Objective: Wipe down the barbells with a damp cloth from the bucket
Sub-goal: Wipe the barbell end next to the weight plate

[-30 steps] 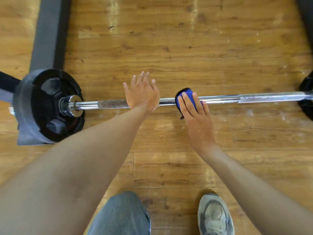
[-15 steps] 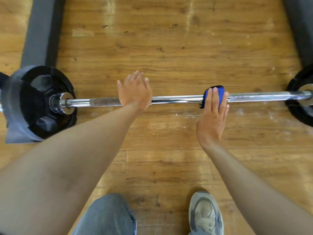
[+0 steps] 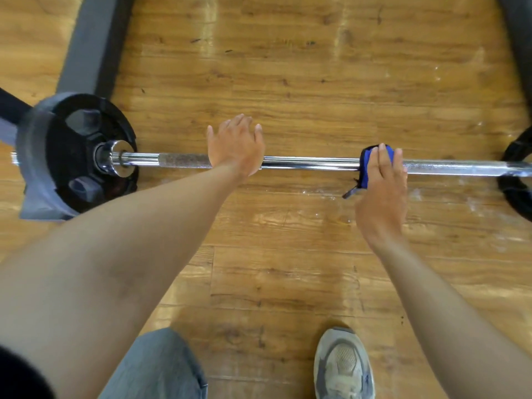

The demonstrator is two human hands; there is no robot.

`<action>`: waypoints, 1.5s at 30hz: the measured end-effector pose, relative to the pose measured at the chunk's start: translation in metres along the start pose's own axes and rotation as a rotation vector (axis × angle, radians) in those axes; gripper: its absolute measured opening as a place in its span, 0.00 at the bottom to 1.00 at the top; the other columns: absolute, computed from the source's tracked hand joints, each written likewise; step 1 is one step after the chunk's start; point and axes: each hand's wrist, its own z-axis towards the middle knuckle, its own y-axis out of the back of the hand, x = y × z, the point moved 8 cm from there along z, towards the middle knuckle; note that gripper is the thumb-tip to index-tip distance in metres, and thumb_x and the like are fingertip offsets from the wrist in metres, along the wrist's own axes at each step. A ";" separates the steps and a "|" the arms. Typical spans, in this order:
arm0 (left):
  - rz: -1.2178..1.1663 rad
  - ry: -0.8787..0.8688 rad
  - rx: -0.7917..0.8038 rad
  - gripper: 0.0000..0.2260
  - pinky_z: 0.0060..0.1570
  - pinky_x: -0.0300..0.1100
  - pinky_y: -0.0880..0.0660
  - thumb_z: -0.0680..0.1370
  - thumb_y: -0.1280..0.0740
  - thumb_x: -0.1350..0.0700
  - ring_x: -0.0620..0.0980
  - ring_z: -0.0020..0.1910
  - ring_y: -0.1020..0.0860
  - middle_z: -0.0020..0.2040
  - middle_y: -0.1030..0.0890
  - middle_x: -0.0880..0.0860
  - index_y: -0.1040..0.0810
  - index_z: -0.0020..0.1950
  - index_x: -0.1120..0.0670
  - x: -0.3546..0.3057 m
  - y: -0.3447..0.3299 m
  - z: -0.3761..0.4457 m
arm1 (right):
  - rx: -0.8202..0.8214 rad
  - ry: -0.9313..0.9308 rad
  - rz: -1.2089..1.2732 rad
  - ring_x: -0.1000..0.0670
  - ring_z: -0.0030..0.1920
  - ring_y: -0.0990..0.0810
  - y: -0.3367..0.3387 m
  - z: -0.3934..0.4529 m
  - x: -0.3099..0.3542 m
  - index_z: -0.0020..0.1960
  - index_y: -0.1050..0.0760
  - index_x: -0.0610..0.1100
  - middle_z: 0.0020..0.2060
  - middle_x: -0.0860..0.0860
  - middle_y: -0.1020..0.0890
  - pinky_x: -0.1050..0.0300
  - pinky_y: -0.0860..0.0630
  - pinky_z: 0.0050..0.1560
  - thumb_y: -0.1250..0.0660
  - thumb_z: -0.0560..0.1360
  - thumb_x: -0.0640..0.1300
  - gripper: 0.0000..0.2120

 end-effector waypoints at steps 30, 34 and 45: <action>0.110 -0.062 -0.051 0.25 0.79 0.59 0.53 0.84 0.51 0.45 0.50 0.80 0.40 0.81 0.36 0.47 0.34 0.80 0.48 0.013 -0.010 -0.112 | 0.024 0.054 -0.065 0.41 0.79 0.43 0.004 -0.081 0.015 0.78 0.38 0.40 0.75 0.47 0.33 0.48 0.46 0.78 0.34 0.74 0.30 0.34; 0.094 -0.070 -0.046 0.25 0.79 0.59 0.54 0.84 0.51 0.46 0.50 0.80 0.40 0.81 0.36 0.48 0.34 0.80 0.49 0.014 -0.012 -0.133 | 0.040 0.273 -0.001 0.37 0.74 0.33 -0.005 -0.110 0.043 0.75 0.30 0.39 0.70 0.45 0.25 0.41 0.32 0.71 0.29 0.68 0.28 0.36; 0.049 -0.077 -0.066 0.24 0.77 0.60 0.49 0.81 0.51 0.47 0.53 0.77 0.34 0.77 0.29 0.50 0.25 0.72 0.51 0.022 -0.016 -0.182 | 0.154 0.143 0.097 0.45 0.80 0.42 0.012 -0.137 -0.004 0.77 0.32 0.41 0.75 0.50 0.30 0.47 0.33 0.73 0.30 0.77 0.38 0.29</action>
